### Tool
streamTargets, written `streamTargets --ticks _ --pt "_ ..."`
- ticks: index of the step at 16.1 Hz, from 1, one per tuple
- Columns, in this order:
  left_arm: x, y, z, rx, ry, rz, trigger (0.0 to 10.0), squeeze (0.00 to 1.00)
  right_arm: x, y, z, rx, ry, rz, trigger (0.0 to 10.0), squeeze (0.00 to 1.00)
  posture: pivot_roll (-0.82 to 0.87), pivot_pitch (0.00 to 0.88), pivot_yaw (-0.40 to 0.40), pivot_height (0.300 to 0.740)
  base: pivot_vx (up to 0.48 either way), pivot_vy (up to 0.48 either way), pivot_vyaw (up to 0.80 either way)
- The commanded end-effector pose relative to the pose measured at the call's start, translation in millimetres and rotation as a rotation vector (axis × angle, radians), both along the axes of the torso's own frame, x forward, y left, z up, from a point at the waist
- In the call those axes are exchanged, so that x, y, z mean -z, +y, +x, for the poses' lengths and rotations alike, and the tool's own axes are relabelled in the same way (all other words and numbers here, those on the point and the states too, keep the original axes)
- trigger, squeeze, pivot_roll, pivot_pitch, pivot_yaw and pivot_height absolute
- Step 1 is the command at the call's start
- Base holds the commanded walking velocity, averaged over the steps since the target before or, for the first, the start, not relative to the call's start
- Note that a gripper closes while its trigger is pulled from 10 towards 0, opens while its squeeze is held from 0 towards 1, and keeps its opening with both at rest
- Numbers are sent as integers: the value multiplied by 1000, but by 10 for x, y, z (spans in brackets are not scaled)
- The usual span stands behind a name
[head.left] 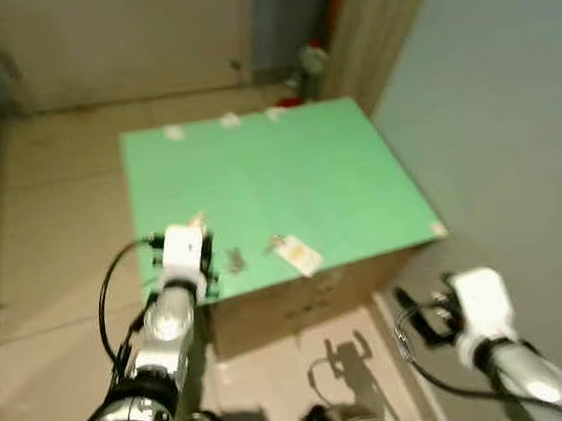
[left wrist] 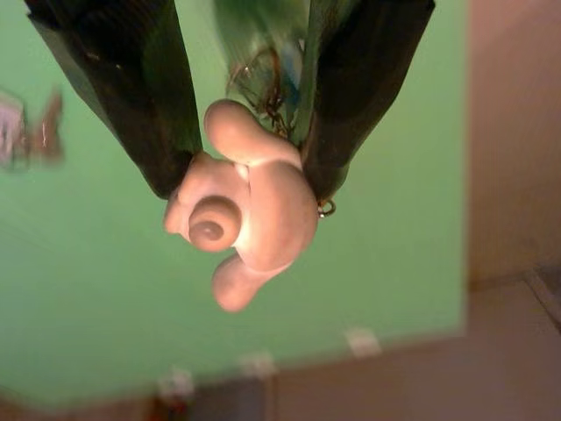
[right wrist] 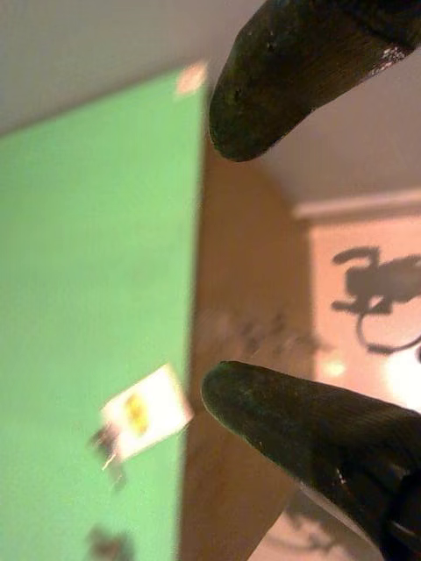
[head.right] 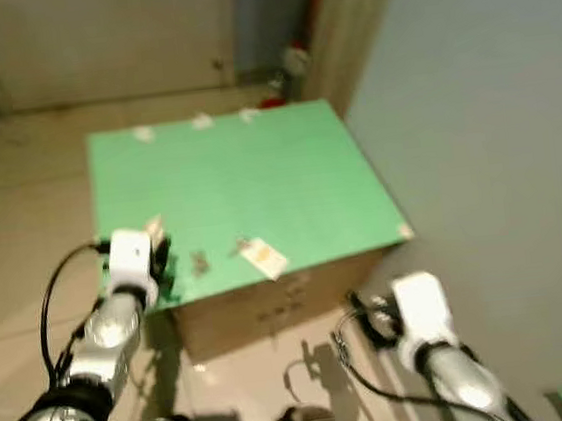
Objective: Hang keys on a hook
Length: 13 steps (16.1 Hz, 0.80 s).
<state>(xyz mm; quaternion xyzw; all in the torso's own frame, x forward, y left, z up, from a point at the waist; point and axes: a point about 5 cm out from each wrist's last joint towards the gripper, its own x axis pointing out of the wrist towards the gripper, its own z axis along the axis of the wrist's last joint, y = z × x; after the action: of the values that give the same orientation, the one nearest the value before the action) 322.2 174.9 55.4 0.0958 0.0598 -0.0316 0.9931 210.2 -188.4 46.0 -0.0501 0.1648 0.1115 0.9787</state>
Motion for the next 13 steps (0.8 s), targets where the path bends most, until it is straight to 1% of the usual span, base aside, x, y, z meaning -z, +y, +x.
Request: streamTargets --ticks 1,2,3,5,6,7,8,9,10,12,13 --pt "-95 9 22 10 -30 -33 0 0 59 -31 -5 22 10 -13 10000 0 -143 46 -86 740 0 0 0" --pt "-301 46 72 31 -99 -52 0 0 84 43 95 20 -7 5 10000 0 -110 18 -63 740 0 0 0" --pt "-350 57 86 38 -116 -49 0 0 92 63 122 20 -9 8 10000 0 -105 14 -59 740 0 0 0" --pt "-580 88 131 60 -183 -55 0 0 125 131 215 24 -21 23 10000 0 -69 0 -34 740 0 0 0" --pt "-727 92 130 79 -218 -58 0 0 142 161 261 28 -29 31 10000 0 -55 0 -22 740 0 0 0" --pt "-819 66 71 108 -228 -61 0 0 147 184 301 30 -42 38 10000 0 -50 0 -18 740 0 0 0" --pt "-784 39 6 119 -213 -64 0 0 142 187 316 33 -52 41 10000 0 -46 0 -13 740 0 0 0" --pt "-748 26 -20 121 -201 -65 0 0 139 184 325 37 -57 41 10000 0 -46 0 -12 740 0 0 0" --pt "-635 -8 -84 108 -170 -75 10000 0 125 154 330 52 -75 44 10000 0 -49 0 -12 740 0 0 0" --pt "-574 -74 -139 107 -161 -102 10000 0 83 123 353 74 -105 51 10000 0 -56 0 -15 740 0 0 0" --pt "-550 -114 -170 109 -150 -96 10000 0 50 114 379 80 -125 52 10000 0 -62 0 -15 740 0 0 0"
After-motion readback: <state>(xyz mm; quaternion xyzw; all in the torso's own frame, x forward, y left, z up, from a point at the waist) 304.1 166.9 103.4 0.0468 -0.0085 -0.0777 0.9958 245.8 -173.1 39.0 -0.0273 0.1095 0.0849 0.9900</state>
